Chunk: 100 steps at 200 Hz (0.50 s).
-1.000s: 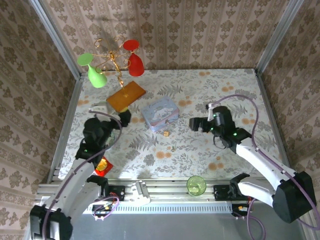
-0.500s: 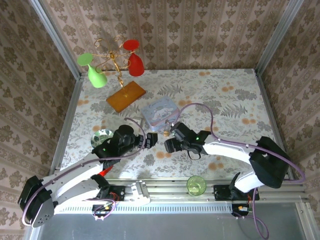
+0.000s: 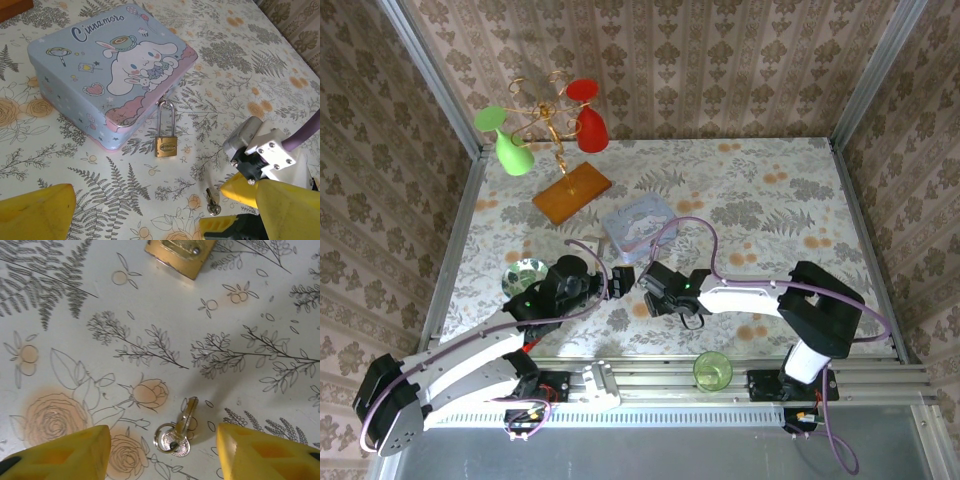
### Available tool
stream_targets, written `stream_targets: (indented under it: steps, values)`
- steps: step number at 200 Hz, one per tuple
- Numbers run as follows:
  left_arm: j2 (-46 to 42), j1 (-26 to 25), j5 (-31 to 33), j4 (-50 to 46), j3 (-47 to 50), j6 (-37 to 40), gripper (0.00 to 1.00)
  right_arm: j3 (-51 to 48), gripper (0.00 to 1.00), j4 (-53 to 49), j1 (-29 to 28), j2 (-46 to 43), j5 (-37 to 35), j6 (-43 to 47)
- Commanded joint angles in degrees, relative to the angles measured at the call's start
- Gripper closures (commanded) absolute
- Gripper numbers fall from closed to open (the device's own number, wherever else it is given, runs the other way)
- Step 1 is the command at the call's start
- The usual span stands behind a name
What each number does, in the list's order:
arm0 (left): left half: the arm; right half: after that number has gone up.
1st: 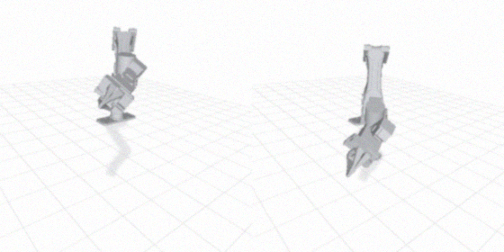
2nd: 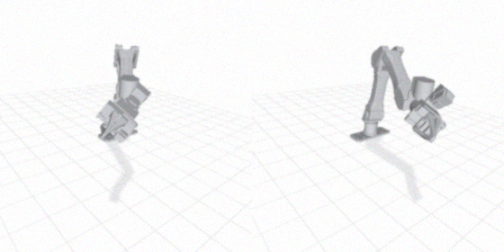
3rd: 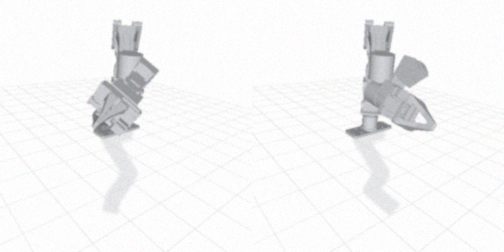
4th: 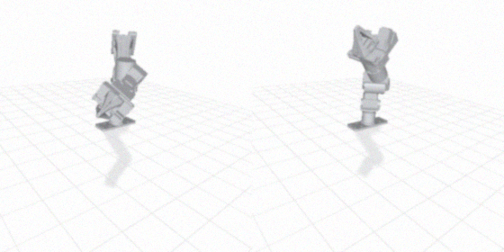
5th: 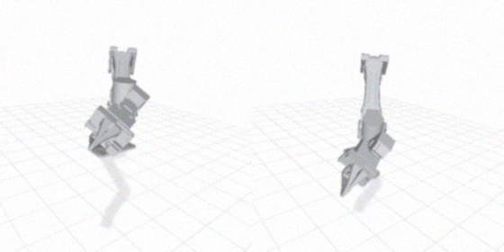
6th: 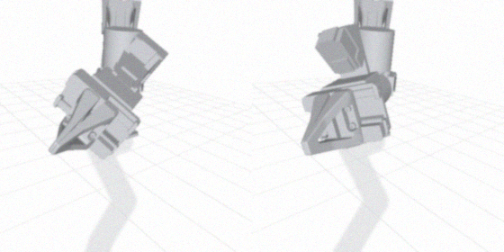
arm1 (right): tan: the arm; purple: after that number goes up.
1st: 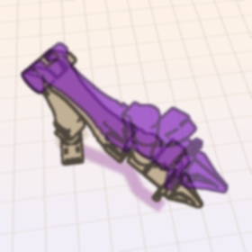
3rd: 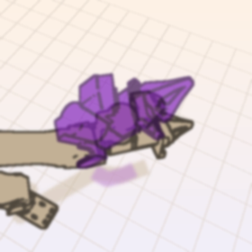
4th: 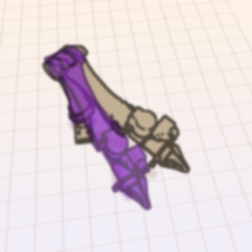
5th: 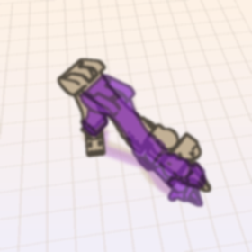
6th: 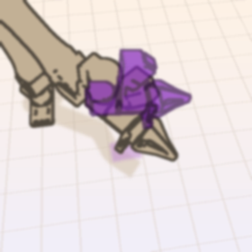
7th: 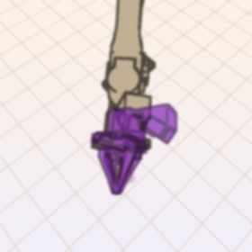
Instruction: Unlock the padlock with the key
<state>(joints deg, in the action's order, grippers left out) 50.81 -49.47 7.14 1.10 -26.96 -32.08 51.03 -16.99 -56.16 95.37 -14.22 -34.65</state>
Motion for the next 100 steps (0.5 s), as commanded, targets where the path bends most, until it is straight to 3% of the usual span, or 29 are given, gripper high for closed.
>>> stream_targets:
  steps: [1, 39, 100]
  values:
    - [-0.9, -0.3, 0.1, 1.8, 0.8, -1.2, 0.07, 0.9, 0.46, -1.5, -0.4, 1.2, -2.7, -1.7]
    - [-1.0, -0.4, 0.4, 2.8, 1.9, -1.8, 0.07, -0.9, 0.65, -0.2, -1.0, 2.2, -3.2, -2.9]
    - [-0.9, -0.5, 1.0, 3.7, 2.5, -2.3, 0.08, -3.2, 0.74, 1.4, -1.1, 1.8, -3.3, -3.7]
